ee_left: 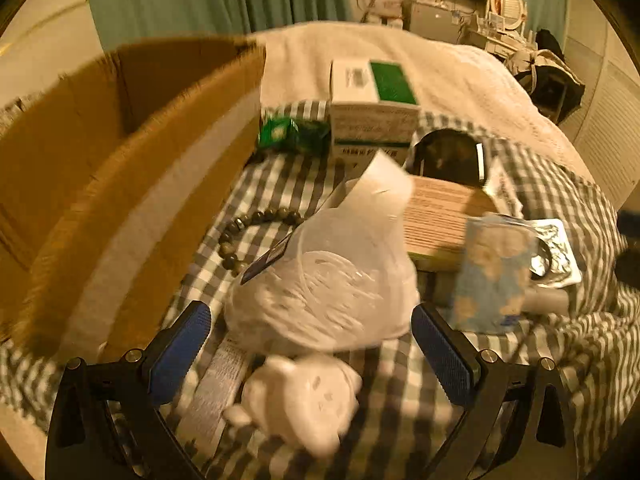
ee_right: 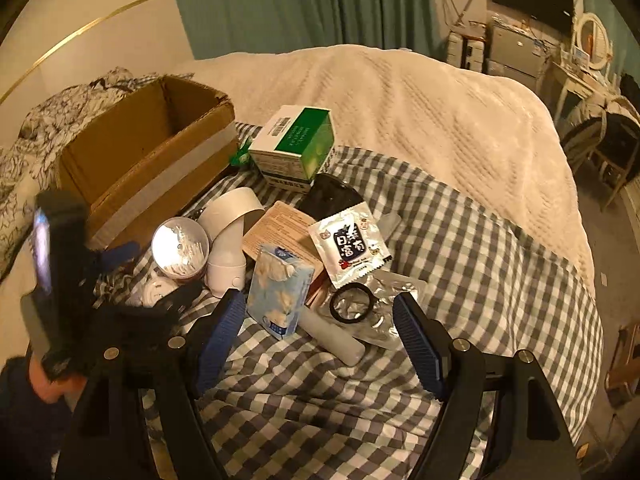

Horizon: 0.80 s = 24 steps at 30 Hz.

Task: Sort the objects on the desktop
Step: 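Grasp the clear red-labelled water bottle with left while right grasps the blue tissue pack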

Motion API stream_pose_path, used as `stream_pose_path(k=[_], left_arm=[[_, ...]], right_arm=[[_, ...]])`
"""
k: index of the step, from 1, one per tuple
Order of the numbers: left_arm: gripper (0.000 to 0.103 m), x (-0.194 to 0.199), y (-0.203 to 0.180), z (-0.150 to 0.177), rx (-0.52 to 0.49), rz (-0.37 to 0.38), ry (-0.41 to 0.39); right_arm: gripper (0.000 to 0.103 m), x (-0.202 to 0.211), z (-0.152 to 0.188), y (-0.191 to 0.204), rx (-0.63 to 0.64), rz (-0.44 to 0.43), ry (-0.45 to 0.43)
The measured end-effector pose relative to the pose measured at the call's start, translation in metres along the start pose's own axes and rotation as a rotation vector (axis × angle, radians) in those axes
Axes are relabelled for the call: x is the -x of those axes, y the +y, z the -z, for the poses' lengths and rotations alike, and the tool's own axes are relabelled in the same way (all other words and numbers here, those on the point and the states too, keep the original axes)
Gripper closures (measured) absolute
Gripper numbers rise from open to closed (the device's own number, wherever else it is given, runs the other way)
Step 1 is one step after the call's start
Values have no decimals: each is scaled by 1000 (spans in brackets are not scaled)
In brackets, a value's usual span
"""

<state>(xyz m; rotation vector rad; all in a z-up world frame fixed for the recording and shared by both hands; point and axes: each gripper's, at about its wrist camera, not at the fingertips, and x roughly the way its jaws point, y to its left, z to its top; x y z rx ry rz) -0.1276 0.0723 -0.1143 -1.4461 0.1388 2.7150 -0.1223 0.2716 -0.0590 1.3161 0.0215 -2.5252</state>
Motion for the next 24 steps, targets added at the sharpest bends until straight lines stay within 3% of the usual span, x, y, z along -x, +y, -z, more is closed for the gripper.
stream_pose_path(k=[3, 8, 12, 13, 14, 16, 17, 20, 24], left_arm=[[0, -15, 11, -2, 26, 31, 39], [4, -17, 18, 2, 44, 81, 27], [16, -13, 23, 4, 59, 109, 8], [18, -13, 24, 3, 66, 114, 9], [22, -13, 26, 4, 70, 119, 7], [26, -14, 28, 4, 75, 124, 4], [27, -16, 29, 3, 78, 130, 0], [28, -11, 29, 6, 70, 142, -17], [31, 2, 25, 9, 21, 145, -72]], right_arm=[[27, -17, 4, 4, 16, -13, 37], [27, -57, 5, 10, -35, -27, 120], [28, -81, 0, 19, -22, 43, 122], [31, -85, 0, 20, -19, 57, 117], [43, -88, 0, 20, -19, 60, 119], [51, -91, 1, 19, -41, 18, 121], [63, -89, 2, 20, -46, 2, 119], [73, -81, 2, 32, 4, 21, 100], [78, -69, 5, 38, 3, 26, 92]])
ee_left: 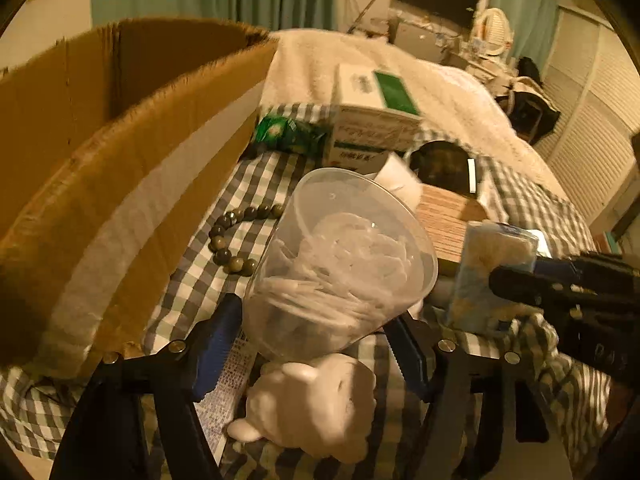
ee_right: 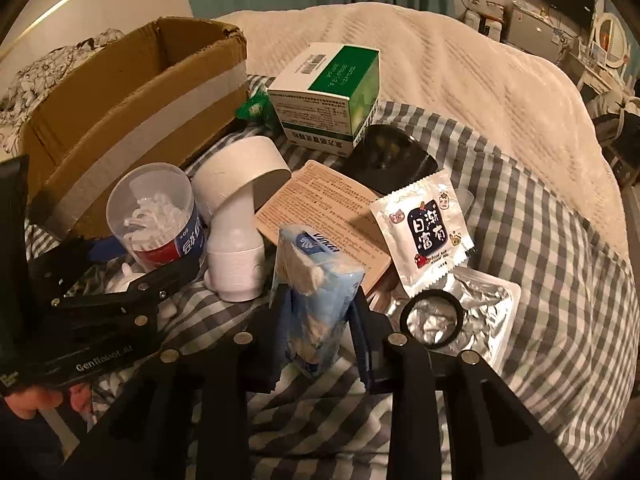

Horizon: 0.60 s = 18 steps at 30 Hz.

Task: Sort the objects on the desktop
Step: 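Grasp the clear red-labelled water bottle with left while right grasps the blue tissue pack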

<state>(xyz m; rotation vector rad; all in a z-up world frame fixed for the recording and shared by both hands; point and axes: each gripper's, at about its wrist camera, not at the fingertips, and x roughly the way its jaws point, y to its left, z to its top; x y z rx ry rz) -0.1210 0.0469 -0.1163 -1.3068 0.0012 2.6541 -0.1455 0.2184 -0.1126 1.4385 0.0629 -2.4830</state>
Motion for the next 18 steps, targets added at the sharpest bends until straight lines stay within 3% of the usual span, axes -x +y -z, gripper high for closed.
stream_pose_path(k=[5, 7, 18], left_arm=[[34, 23, -4, 9, -44, 10, -64], [39, 39, -4, 13, -39, 14, -94], [40, 117, 2, 8, 22, 46, -223]], right_arm=[[79, 22, 6, 0, -25, 11, -13], [79, 35, 6, 2, -20, 27, -33], [79, 99, 10, 37, 2, 32, -172]])
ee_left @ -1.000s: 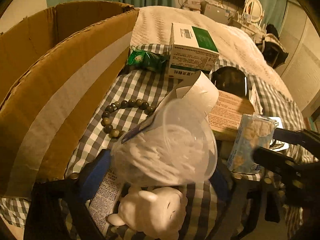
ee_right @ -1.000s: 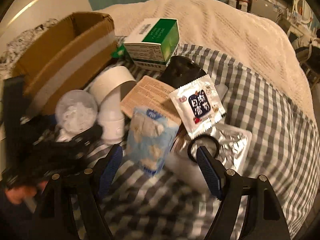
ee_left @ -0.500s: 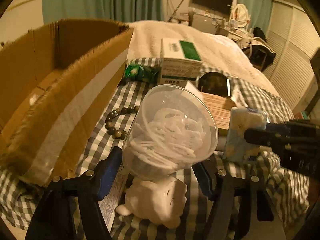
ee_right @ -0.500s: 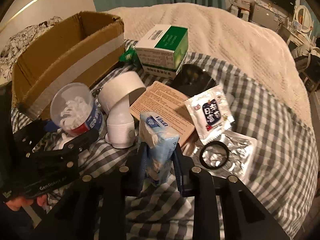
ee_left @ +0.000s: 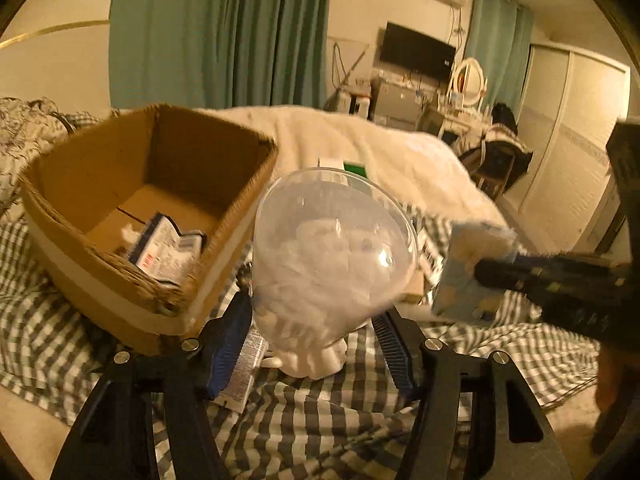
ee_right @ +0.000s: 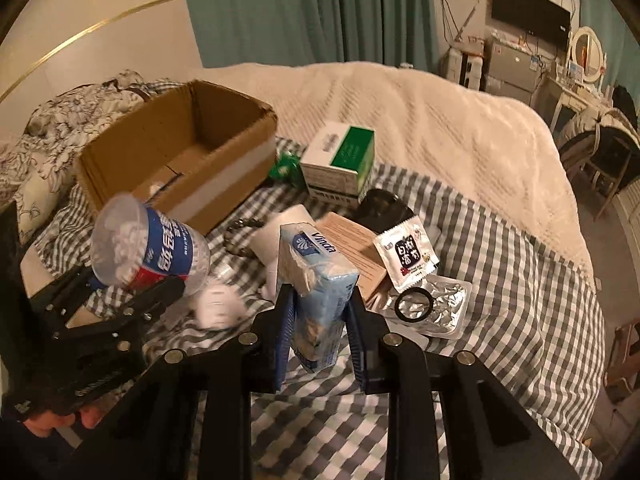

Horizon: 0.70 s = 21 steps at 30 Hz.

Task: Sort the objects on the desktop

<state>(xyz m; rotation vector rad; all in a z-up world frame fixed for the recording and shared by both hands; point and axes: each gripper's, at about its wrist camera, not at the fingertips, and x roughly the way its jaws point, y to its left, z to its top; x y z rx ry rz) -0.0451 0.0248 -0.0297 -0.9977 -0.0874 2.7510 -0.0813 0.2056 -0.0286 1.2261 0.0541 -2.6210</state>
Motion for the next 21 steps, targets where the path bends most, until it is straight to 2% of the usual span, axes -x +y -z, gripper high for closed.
stream_pose_path(k=[4, 5, 6, 8, 10, 13, 14, 16, 17, 18, 19, 21], left_arm=[[45, 24, 12, -21, 32, -1, -60], [52, 27, 17, -28, 38, 1, -71], [69, 31, 22, -35, 45, 0, -88], [70, 35, 31, -44, 54, 5, -92], [70, 27, 42, -53, 69, 24, -45], [69, 14, 48, -39, 66, 84, 12], [68, 10, 47, -31, 60, 109, 31], [57, 2, 45, -14, 44, 114, 67], [47, -1, 44, -6, 35, 107, 81], [43, -3, 43, 4, 29, 97, 89], [41, -6, 46, 15, 39, 80, 102], [26, -16, 60, 30, 117, 57, 143]], right_arm=[[79, 12, 4, 11, 34, -7, -29], [79, 16, 4, 13, 29, -19, -36], [79, 21, 4, 15, 27, -33, -39], [79, 26, 2, 20, 34, -37, -50], [79, 26, 0, 28, 61, -32, -46], [79, 20, -2, 33, 70, -27, -33], [79, 18, -2, 33, 71, -26, -29], [78, 14, -1, 34, 81, -20, -18], [78, 12, 0, 35, 86, -17, -8], [78, 10, 1, 34, 87, -15, 0], [78, 8, 1, 34, 87, -15, 12], [78, 5, 1, 35, 93, -19, 24]])
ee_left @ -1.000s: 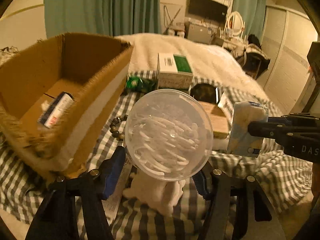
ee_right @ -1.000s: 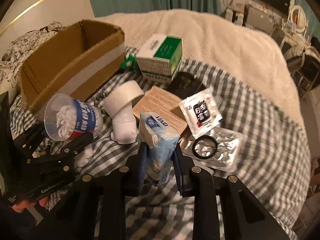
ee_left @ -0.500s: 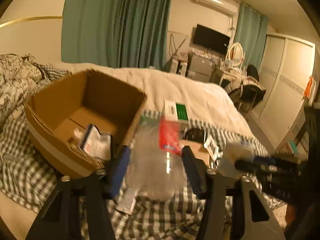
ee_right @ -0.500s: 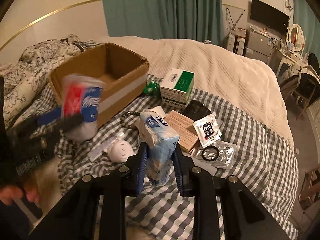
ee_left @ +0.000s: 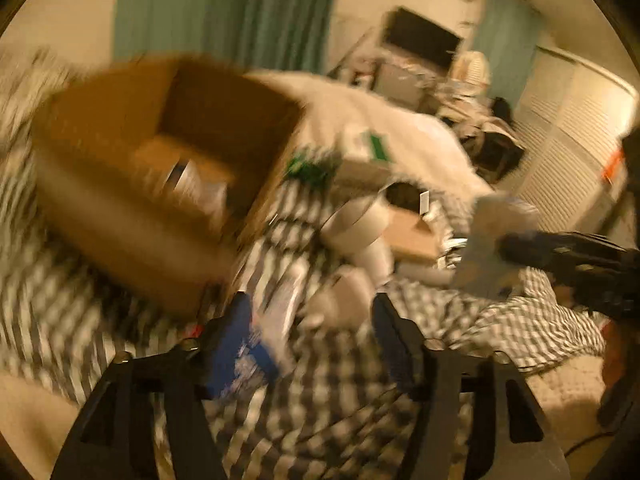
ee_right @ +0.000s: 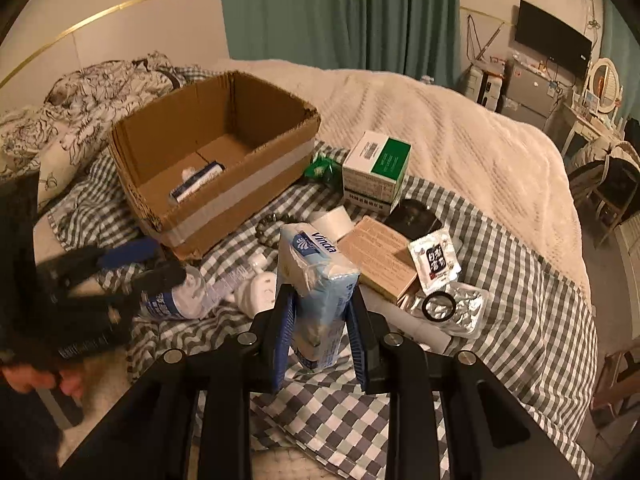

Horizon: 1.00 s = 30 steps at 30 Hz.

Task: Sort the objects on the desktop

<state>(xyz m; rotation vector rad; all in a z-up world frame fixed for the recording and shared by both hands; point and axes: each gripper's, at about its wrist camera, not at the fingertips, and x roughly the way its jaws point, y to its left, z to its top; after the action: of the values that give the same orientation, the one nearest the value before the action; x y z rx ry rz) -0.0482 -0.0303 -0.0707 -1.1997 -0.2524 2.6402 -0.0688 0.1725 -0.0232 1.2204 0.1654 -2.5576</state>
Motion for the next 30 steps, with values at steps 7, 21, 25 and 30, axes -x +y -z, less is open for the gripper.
stream_pose_path(k=[7, 21, 25, 30], left_arm=[[6, -36, 22, 25, 28, -315, 7], [4, -21, 21, 26, 116, -224, -3], [4, -7, 9, 25, 89, -223, -43], [4, -10, 13, 33, 111, -236, -20]], right_arm=[[77, -20, 2, 11, 76, 24, 40], [81, 7, 4, 12, 86, -34, -7], [82, 7, 5, 2, 53, -40, -18], [40, -36, 7, -26, -40, -56, 97]])
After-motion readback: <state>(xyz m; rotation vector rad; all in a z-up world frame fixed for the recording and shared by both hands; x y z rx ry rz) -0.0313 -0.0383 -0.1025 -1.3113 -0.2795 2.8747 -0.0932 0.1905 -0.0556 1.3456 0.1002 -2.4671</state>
